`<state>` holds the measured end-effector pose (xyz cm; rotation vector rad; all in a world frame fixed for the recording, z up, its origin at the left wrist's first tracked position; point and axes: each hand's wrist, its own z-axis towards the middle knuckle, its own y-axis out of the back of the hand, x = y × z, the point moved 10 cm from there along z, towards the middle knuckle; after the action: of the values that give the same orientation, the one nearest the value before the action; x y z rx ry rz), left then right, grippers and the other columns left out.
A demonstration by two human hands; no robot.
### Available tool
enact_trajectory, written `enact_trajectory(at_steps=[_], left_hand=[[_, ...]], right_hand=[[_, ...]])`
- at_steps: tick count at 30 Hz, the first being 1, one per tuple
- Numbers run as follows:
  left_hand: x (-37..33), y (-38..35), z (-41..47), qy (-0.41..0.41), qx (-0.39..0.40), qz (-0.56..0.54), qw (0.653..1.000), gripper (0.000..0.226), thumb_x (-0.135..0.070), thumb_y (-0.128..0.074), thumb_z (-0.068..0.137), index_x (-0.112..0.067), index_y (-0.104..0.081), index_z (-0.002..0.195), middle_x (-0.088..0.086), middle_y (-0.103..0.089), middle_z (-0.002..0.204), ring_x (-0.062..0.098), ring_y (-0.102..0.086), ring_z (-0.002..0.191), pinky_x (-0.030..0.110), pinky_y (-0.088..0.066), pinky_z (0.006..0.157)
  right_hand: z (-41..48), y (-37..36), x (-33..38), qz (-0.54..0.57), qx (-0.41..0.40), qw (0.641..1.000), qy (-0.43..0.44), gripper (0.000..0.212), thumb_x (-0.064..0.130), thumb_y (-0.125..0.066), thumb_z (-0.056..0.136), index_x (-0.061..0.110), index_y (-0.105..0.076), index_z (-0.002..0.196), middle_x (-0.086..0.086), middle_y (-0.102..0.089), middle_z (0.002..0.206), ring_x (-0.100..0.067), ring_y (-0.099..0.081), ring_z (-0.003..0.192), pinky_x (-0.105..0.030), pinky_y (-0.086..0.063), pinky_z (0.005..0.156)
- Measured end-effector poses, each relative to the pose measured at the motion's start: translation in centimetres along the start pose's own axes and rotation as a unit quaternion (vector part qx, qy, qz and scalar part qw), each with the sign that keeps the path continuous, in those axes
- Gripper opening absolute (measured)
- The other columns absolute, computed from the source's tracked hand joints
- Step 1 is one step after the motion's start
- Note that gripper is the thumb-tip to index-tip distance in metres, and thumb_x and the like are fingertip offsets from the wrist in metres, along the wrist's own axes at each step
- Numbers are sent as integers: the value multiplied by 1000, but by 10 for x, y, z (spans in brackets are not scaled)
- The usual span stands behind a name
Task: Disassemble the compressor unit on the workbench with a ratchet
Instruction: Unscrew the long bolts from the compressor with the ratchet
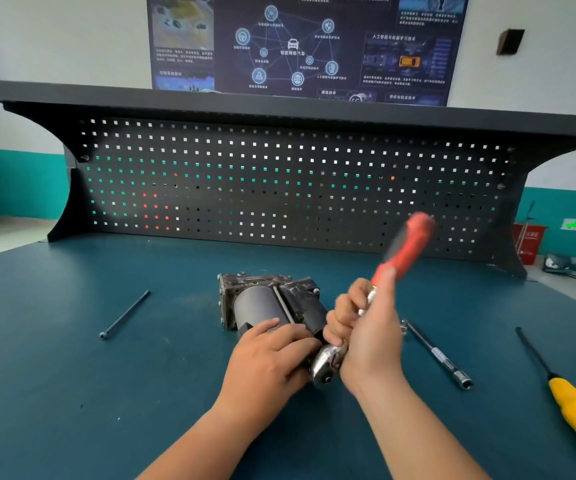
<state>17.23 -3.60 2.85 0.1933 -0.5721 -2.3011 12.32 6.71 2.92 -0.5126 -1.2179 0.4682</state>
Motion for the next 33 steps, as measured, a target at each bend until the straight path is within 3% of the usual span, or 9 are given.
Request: enact_trajectory(at_steps=[4, 7, 10, 13, 16, 19, 27, 30, 33], left_hand=[[-2, 1, 0, -21, -12, -7, 1000, 13, -20, -52, 72, -24, -57, 83, -7, -67, 77, 5, -51, 77, 25, -42, 85], [-4, 1, -1, -35, -16, -2, 999, 6, -19, -54, 74, -20, -59, 72, -6, -62, 70, 8, -49, 74, 30, -45, 80], [-3, -3, -1, -32, 12, 9, 999, 18, -22, -54, 75, -20, -70, 68, -8, -66, 75, 4, -54, 78, 31, -45, 81], [-5, -7, 0, -27, 49, 12, 998, 24, -26, -53, 78, -22, -76, 82, -11, -70, 86, 6, -65, 89, 26, -44, 86], [-6, -6, 2, -14, 62, -10, 998, 25, -26, -52, 81, -19, -76, 85, -7, -71, 86, 11, -67, 89, 20, -43, 84], [-7, -6, 4, -8, 61, -15, 998, 25, -25, -52, 81, -15, -75, 84, -5, -70, 85, 11, -64, 90, 17, -42, 82], [-8, -1, 3, -32, -8, -32, 999, 26, -14, -49, 88, -7, -70, 74, 1, -67, 83, 14, -55, 83, 18, -41, 80], [-6, 3, 1, -23, -29, -14, 999, 4, -7, -64, 66, -10, -65, 68, -7, -53, 82, 14, -47, 72, 15, -41, 58], [6, 1, -2, 33, -25, 0, 999, 16, 0, -77, 54, -1, -67, 67, 1, -66, 67, 18, -47, 80, 21, -44, 65]], right_hand=[[-6, -56, -3, -188, 226, 956, -6, 49, 61, -38, 75, 18, -25, 58, 5, -20, 43, -10, -13, 38, -19, -12, 42], [-10, -67, -10, -235, 283, 930, -17, 55, 63, -37, 86, 16, -23, 61, 6, -23, 42, -10, -14, 39, -27, -10, 45], [-5, -51, -7, -161, 222, 961, -30, 53, 63, -40, 84, 21, -28, 54, 6, -21, 42, -9, -13, 37, -18, -13, 40], [-1, -8, -4, 14, 51, 998, -31, 54, 68, -48, 75, 24, -27, 52, 8, -17, 43, -8, -13, 34, -16, -17, 35], [-8, 41, -22, 189, -124, 973, -51, 53, 61, -41, 88, 21, -26, 58, 7, -19, 44, -10, -18, 32, -16, -20, 33], [-9, 45, -28, 227, -135, 963, -57, 53, 61, -36, 92, 20, -29, 59, 7, -21, 45, -10, -20, 33, -16, -23, 33], [-12, -34, -2, -34, 173, 984, 25, 52, 68, -56, 74, 26, -37, 50, 10, -24, 41, -6, -19, 35, -15, -22, 37], [-26, -79, -11, -285, 313, 900, 102, 45, 65, -54, 76, 27, -42, 56, 15, -32, 50, -4, -27, 47, -19, -26, 48], [-29, -96, -21, -451, 344, 811, 143, 36, 52, -44, 85, 23, -40, 64, 12, -33, 58, -7, -31, 55, -27, -27, 55]])
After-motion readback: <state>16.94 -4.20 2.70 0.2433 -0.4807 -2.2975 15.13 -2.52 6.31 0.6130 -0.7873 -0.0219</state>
